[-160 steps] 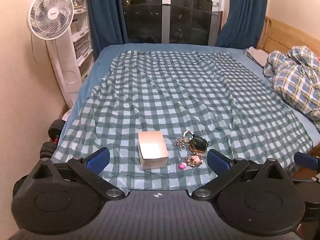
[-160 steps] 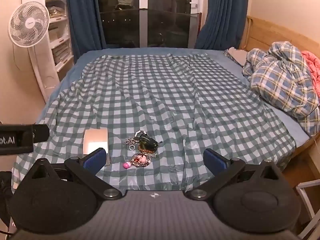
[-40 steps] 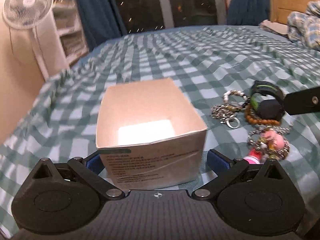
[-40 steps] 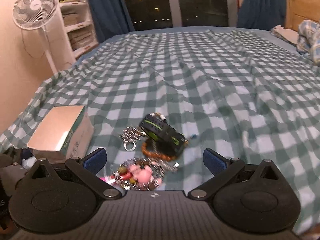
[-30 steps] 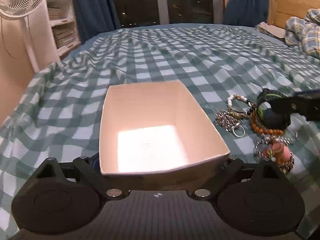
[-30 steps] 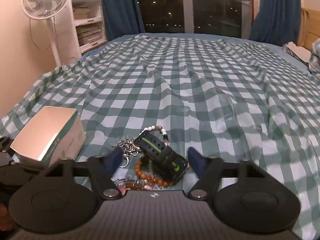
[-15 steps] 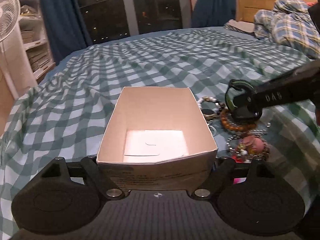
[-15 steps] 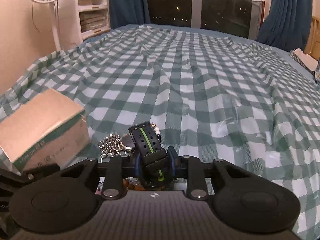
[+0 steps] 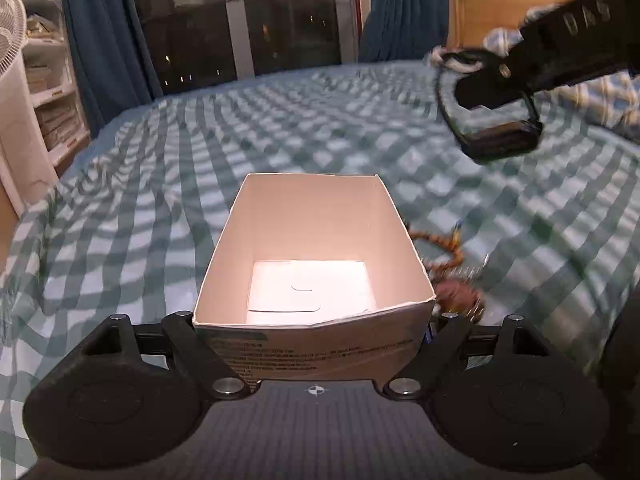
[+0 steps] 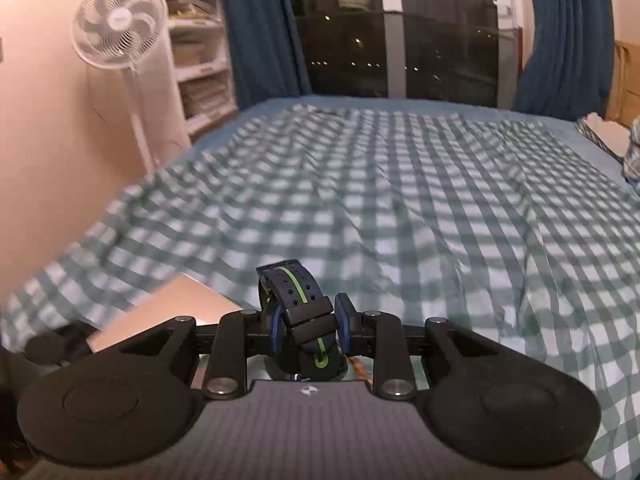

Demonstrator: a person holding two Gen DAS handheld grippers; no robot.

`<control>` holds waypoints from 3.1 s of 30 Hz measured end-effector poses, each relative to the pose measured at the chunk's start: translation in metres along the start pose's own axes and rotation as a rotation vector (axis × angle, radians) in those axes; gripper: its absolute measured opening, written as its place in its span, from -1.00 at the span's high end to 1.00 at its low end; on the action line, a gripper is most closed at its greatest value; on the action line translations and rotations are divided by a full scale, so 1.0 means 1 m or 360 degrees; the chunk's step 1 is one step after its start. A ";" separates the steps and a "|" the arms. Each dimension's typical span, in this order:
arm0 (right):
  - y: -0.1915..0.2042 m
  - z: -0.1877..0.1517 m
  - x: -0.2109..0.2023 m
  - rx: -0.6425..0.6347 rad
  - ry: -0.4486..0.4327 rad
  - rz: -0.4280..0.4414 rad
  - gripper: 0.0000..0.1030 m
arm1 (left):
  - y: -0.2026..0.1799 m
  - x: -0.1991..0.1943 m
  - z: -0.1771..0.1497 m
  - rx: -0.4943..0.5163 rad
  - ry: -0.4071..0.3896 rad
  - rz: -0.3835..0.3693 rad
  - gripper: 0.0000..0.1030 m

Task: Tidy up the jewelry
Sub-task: 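Carry the black watch with the right tool and drop it into the box, then grasp the pink pig charm with the right tool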

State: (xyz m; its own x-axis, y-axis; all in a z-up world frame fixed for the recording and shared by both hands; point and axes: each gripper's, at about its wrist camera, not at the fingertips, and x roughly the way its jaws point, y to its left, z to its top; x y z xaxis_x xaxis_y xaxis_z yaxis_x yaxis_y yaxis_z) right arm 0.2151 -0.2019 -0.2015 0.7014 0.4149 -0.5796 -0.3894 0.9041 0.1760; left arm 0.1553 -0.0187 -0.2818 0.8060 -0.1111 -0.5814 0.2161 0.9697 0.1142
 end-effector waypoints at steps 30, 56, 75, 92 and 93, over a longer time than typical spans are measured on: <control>0.145 0.054 -0.039 -0.0186 0.0242 0.0276 -1.00 | 0.005 -0.090 0.014 -0.0047 -0.0464 -0.0028 -0.11; 0.063 0.029 -0.048 0.0101 0.0238 0.0009 -1.00 | 0.016 -0.042 -0.005 -0.0070 -0.0268 0.0033 -0.08; 0.009 -0.101 0.059 -0.0002 0.0385 -0.0077 -1.00 | 0.053 -0.019 -0.001 -0.0229 -0.0137 0.0059 -0.08; -0.015 -0.089 0.092 0.0117 0.0459 -0.0041 -1.00 | 0.049 0.001 -0.010 -0.0180 -0.0053 -0.0003 -0.08; -0.014 -0.085 0.087 0.0094 0.0446 -0.0044 -1.00 | 0.048 0.000 -0.010 -0.0185 -0.0057 -0.0012 -0.08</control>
State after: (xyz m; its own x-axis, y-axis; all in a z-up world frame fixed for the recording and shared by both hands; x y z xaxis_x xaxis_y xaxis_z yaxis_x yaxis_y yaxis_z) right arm 0.2311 -0.1876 -0.3221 0.5158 0.3532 -0.7805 -0.3313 0.9224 0.1985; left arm 0.1601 0.0303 -0.2839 0.8241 -0.1245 -0.5526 0.1589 0.9872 0.0146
